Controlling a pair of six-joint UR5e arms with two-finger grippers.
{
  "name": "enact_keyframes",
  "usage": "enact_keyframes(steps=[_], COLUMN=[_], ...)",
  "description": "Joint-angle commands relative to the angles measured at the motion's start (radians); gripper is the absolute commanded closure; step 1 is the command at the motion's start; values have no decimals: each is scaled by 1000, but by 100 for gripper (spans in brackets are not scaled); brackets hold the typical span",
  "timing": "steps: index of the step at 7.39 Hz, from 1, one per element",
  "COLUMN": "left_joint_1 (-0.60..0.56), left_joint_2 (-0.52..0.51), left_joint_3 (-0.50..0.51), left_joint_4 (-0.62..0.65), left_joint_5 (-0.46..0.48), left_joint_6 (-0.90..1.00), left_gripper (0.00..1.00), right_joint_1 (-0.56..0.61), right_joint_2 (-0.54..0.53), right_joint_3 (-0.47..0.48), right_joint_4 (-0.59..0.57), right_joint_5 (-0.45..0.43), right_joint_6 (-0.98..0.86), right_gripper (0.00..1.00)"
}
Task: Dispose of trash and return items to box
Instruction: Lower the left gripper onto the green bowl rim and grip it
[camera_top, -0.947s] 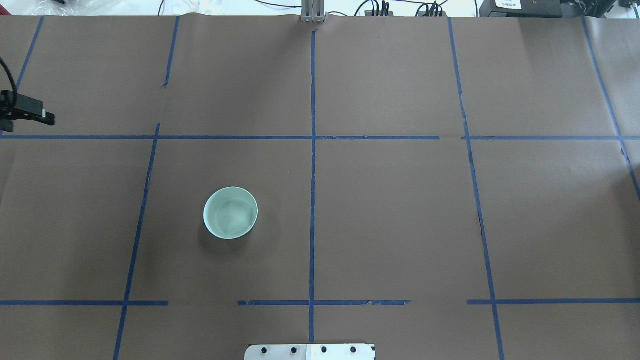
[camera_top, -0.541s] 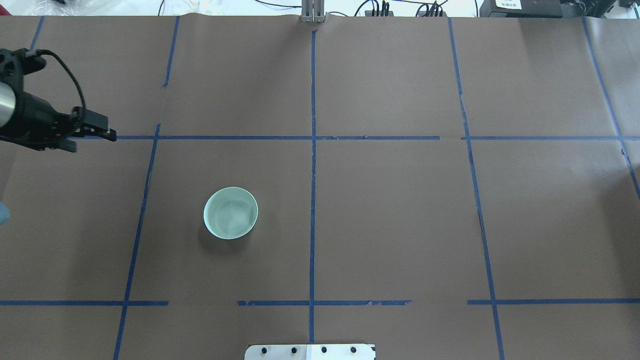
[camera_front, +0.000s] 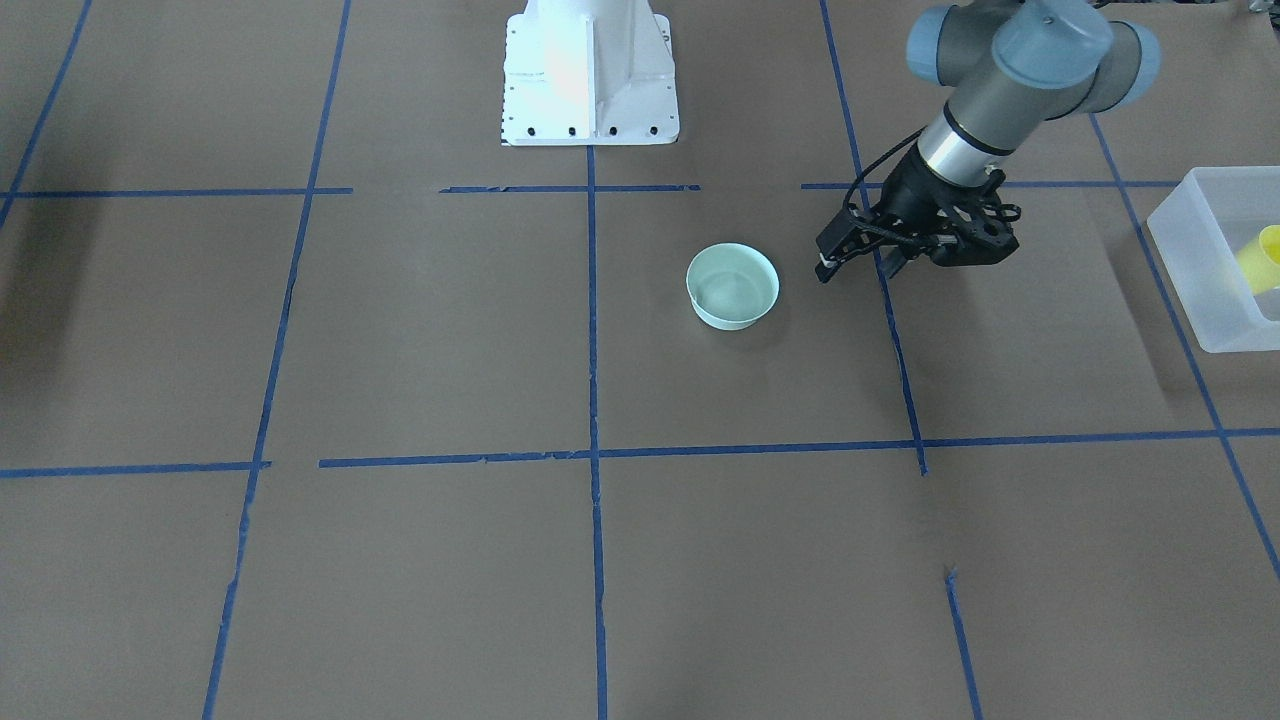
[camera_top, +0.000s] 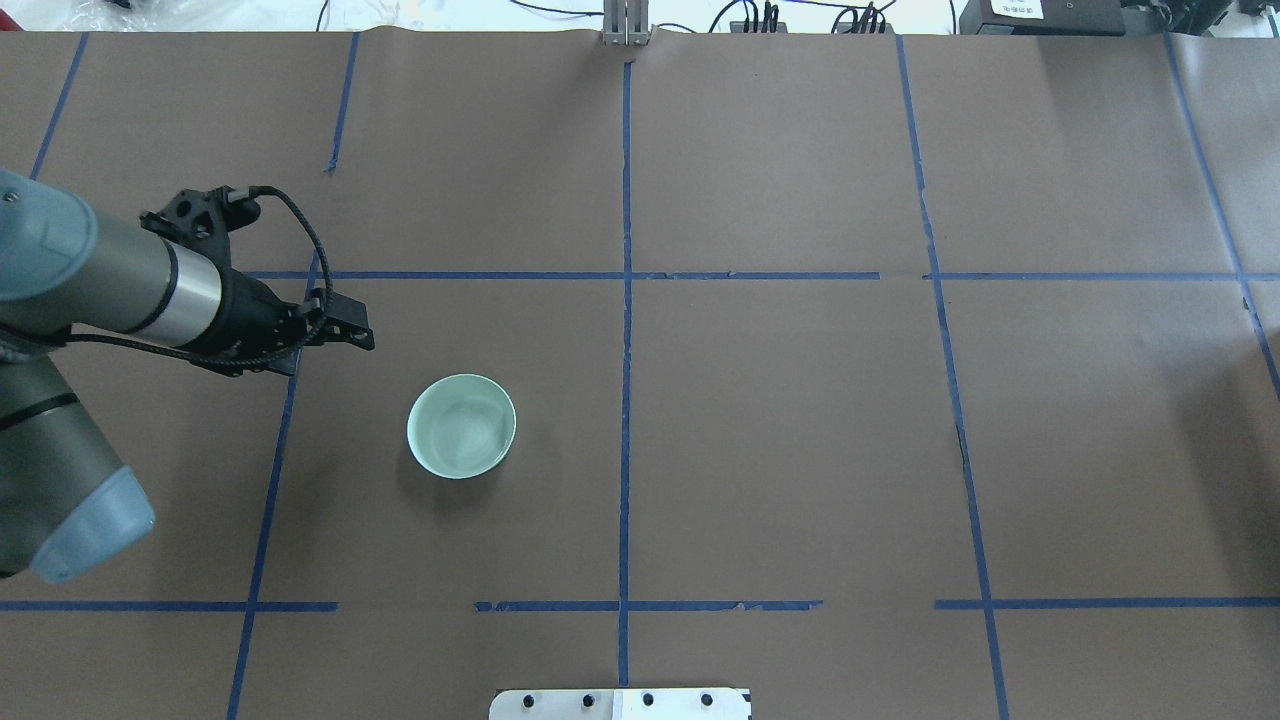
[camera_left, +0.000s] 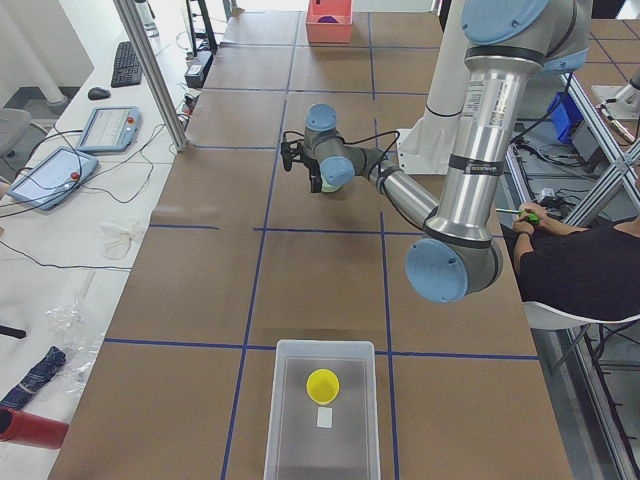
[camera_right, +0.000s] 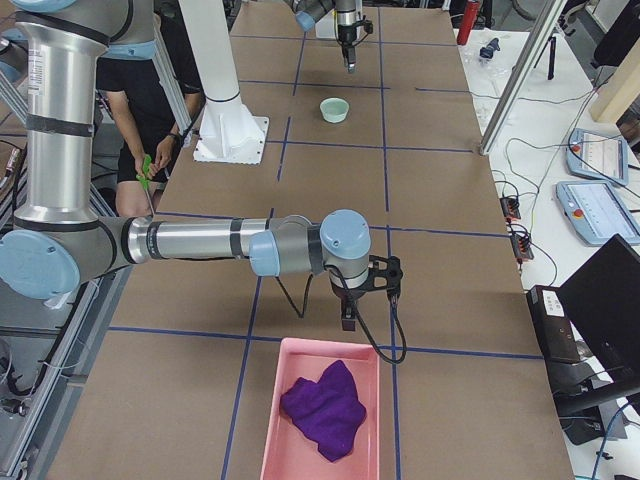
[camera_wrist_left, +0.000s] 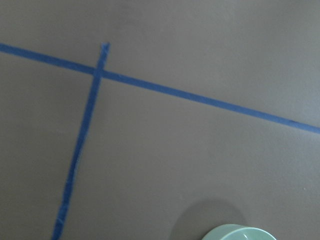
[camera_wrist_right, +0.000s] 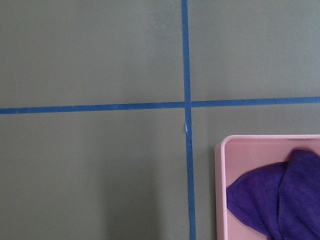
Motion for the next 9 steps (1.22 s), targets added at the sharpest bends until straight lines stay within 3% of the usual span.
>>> enact_keyframes(steps=[1, 3, 4, 7, 9], left_joint_1=[128, 187, 193, 201, 207], left_joint_2=[-24, -75, -77, -80, -118], left_joint_3=[33, 112, 117, 134, 134], left_joint_4=[7, 9, 9, 26, 88], left_joint_5=[110, 169, 170, 171, 170], left_joint_6=[-60, -88, -88, -93, -93], left_gripper=[0, 0, 6, 49, 98], right_joint_1=[-24, -50, -61, -66, -66], right_joint_2=[33, 36, 43, 44, 50], right_joint_3=[-7, -8, -8, -8, -7], right_joint_4=[3, 4, 4, 9, 9], right_joint_5=[-5, -4, -5, -5, -7], right_joint_6=[18, 18, 18, 17, 15], right_gripper=[0, 0, 0, 0, 0])
